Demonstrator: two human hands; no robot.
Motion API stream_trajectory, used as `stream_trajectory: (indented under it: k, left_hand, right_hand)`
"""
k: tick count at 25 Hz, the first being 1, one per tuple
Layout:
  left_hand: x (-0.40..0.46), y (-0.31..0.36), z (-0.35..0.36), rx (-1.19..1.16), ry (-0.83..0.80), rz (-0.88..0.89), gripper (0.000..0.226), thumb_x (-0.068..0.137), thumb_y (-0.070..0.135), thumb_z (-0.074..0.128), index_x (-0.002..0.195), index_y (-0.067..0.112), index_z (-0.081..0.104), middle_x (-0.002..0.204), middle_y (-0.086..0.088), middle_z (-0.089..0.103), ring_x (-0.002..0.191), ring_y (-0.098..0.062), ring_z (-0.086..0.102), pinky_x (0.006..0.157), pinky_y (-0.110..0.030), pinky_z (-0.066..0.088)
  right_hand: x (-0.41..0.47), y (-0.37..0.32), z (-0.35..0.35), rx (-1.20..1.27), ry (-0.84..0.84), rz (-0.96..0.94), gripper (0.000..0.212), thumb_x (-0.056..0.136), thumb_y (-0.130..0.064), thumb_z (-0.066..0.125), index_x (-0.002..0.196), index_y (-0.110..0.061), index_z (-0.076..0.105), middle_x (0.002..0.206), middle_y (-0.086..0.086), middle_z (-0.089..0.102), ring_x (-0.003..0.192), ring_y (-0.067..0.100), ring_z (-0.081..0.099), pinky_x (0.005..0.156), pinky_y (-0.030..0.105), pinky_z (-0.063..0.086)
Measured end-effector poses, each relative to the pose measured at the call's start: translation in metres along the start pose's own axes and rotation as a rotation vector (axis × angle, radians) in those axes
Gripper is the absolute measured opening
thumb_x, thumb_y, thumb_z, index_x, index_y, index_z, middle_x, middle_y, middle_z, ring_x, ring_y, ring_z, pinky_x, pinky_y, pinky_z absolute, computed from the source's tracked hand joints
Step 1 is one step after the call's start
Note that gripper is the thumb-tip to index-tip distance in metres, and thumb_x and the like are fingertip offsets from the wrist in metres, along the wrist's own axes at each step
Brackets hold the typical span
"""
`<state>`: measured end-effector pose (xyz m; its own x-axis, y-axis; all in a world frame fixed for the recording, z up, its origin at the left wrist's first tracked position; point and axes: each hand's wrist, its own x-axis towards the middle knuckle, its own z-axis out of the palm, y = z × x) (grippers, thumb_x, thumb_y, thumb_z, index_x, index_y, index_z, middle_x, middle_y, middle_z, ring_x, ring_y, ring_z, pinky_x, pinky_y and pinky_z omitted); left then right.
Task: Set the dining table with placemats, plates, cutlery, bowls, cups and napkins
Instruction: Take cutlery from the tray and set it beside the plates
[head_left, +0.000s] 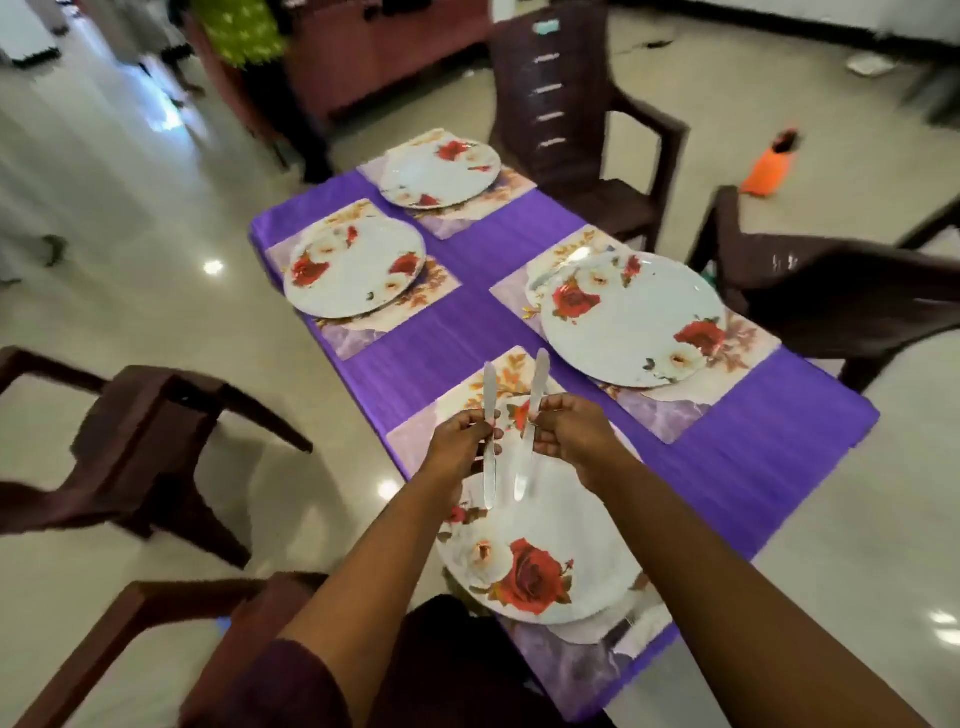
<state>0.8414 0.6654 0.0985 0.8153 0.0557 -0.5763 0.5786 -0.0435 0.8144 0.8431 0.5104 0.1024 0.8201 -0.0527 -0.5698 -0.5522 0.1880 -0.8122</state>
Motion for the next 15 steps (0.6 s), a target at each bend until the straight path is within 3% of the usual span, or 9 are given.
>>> stream_trajectory:
  k: [3,7,9,15]
  left_hand:
    - [0.025,0.006,0.024,0.138,-0.16,0.009,0.015,0.096,0.011,0.051,0.097,0.013,0.067,0.083,-0.004,0.067,0.068,-0.015,0.061,0.056,-0.022,0.05]
    - [0.084,0.024,0.014,0.268,-0.325,0.04,0.015,0.098,0.015,0.052,0.096,0.013,0.067,0.078,-0.004,0.066,0.071,-0.019,0.062,0.059,-0.028,0.051]
    - [0.124,0.04,-0.004,0.284,-0.401,0.034,0.011,0.098,0.012,0.053,0.094,0.011,0.063,0.074,-0.006,0.063,0.064,-0.018,0.061,0.054,-0.028,0.051]
    - [0.216,0.096,-0.099,0.339,-0.527,0.068,0.006,0.096,0.011,0.057,0.092,0.007,0.059,0.076,-0.007,0.061,0.052,-0.015,0.053,0.045,-0.027,0.048]
  right_hand:
    - [0.01,0.004,-0.016,0.12,0.118,-0.012,0.013,0.082,-0.003,0.071,0.089,-0.009,0.062,0.098,0.02,0.072,0.085,0.032,0.071,0.081,0.043,0.059]
    - [0.037,0.0,0.0,0.171,0.271,0.024,0.023,0.082,-0.003,0.072,0.102,0.001,0.062,0.094,0.022,0.072,0.081,0.036,0.072,0.079,0.05,0.059]
    - [0.056,-0.002,0.024,0.229,0.374,0.049,0.014,0.088,0.0,0.063,0.102,0.0,0.061,0.093,0.022,0.071,0.077,0.035,0.071,0.073,0.047,0.059]
    - [0.113,-0.022,0.135,0.434,0.547,0.012,0.014,0.091,0.007,0.053,0.093,-0.003,0.061,0.081,0.013,0.068,0.068,0.024,0.066,0.069,0.035,0.057]
